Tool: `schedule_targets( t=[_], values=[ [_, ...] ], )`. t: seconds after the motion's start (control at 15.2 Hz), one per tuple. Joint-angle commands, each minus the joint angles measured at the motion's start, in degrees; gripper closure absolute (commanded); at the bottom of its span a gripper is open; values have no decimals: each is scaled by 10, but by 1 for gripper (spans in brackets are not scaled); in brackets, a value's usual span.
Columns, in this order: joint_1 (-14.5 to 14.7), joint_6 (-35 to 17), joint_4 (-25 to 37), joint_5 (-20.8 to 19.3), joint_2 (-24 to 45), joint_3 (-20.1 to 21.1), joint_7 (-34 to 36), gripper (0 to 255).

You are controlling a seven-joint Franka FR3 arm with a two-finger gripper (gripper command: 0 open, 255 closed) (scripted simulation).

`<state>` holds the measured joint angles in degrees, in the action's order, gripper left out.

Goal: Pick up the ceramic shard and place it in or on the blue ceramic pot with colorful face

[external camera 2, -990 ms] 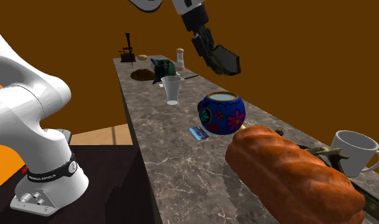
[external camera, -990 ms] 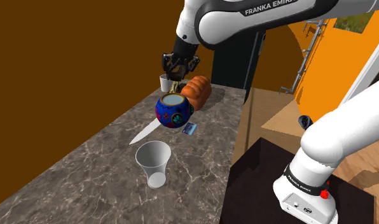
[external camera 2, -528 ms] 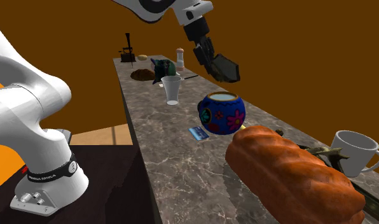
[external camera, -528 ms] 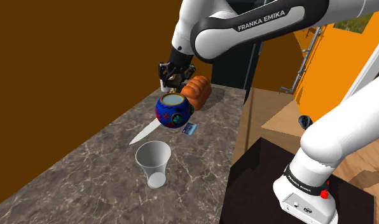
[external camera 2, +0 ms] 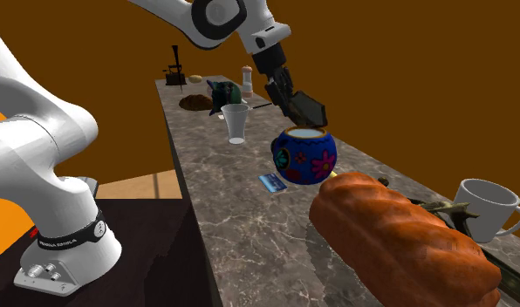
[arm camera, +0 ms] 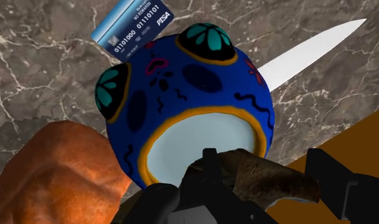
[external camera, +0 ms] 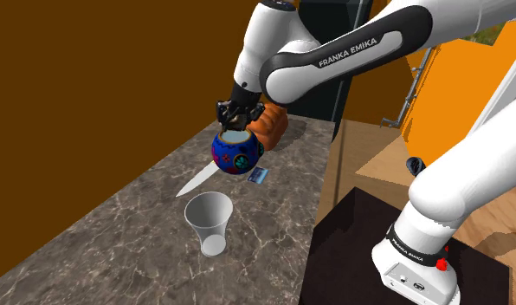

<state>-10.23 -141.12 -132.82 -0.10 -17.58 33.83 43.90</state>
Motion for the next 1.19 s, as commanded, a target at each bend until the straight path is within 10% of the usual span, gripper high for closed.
schedule_targets(
  t=[0.0, 0.4, 0.46, 1.12],
  values=[
    [-1, -7, -5, -1, 2, 1, 1, 255],
    [-1, -7, -5, -1, 2, 1, 1, 255],
    [-1, -7, -5, -1, 2, 1, 1, 0],
    [22, 65, 13, 34, -57, -24, -25, 0]
  ],
)
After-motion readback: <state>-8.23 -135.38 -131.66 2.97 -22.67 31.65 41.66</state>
